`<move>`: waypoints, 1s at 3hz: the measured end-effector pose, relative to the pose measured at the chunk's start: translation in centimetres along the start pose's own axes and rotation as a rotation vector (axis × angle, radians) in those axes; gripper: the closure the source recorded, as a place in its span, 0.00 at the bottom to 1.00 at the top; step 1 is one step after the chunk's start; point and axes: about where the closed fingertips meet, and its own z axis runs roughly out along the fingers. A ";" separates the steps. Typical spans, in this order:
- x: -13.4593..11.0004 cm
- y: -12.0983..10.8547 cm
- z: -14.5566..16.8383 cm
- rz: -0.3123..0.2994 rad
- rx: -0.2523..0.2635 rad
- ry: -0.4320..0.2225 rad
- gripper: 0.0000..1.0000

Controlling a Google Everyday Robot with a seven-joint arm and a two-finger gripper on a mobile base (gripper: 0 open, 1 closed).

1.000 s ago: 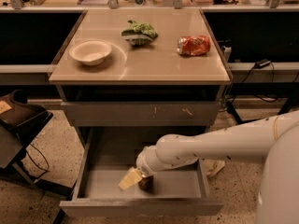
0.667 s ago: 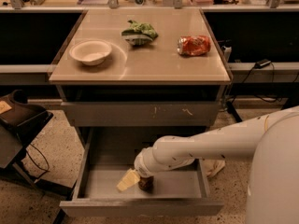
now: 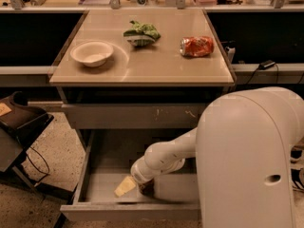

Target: Pick orange can from middle drawer and place on counter

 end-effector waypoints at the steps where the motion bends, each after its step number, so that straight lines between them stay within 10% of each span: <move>1: -4.1 -5.1 -2.2 0.039 0.014 -0.046 0.00; 3: -1.5 -5.9 -2.8 0.070 0.070 0.001 0.00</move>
Offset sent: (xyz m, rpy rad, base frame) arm 0.1411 -0.1069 0.0276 0.0255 0.0332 -0.2072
